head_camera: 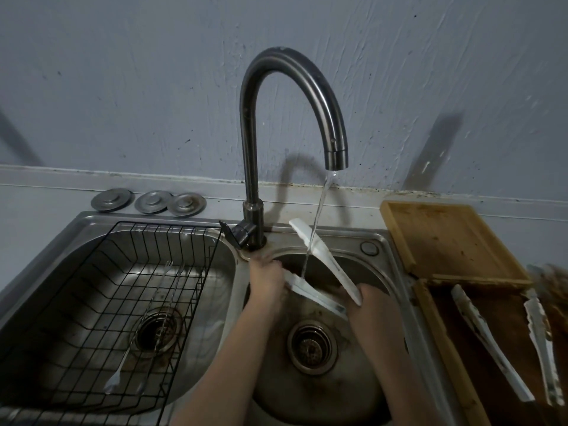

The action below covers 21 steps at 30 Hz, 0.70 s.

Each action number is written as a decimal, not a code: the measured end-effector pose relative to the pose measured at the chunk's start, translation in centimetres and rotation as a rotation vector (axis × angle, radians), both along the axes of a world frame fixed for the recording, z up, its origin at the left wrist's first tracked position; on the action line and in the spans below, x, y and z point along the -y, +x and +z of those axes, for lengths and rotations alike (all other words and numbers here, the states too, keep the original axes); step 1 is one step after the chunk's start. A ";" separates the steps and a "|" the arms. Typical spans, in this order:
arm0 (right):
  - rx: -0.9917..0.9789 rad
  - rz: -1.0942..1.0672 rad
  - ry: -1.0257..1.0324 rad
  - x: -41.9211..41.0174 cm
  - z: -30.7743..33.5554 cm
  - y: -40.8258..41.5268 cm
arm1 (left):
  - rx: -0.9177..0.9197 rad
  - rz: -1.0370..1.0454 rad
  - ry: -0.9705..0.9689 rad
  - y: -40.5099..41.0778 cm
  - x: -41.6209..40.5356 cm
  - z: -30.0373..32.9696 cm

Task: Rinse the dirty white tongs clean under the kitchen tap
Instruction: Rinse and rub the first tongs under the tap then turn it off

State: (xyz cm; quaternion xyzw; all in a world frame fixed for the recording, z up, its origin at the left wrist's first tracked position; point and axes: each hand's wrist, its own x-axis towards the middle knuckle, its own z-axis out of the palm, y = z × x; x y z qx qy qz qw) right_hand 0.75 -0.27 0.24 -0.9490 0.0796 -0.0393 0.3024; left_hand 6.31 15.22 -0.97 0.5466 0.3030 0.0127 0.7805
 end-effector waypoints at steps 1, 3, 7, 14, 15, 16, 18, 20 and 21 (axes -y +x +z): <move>0.004 0.018 -0.064 0.0 0.4 0.2 | 0.039 0.024 0.039 -0.2 -0.6 -0.1; 0.023 0.067 -0.185 -0.3 1.3 0.8 | 0.070 0.029 0.098 -1.2 -0.7 -0.2; 0.038 0.172 -0.235 -2.3 2.6 1.8 | 0.127 -0.106 -0.143 -3.9 1.6 0.4; 0.079 0.330 -0.156 -3.1 3.2 2.0 | 0.169 -0.012 -0.412 -3.5 2.0 0.3; 0.080 0.329 -0.145 -3.1 3.4 2.0 | 0.170 -0.003 -0.422 -3.4 2.0 0.3; 0.075 0.329 -0.127 -3.1 3.4 1.9 | 0.172 0.009 -0.456 -3.2 2.0 0.2; 0.074 0.331 -0.102 -3.2 3.5 1.8 | 0.163 0.019 -0.571 -3.1 2.0 0.1; 0.083 0.329 -0.122 -3.3 3.6 1.6 | 0.122 0.001 -0.593 -2.8 1.8 -0.2; 0.082 0.327 -0.132 -3.3 3.6 1.5 | 0.111 -0.016 -0.597 -2.8 1.7 -0.4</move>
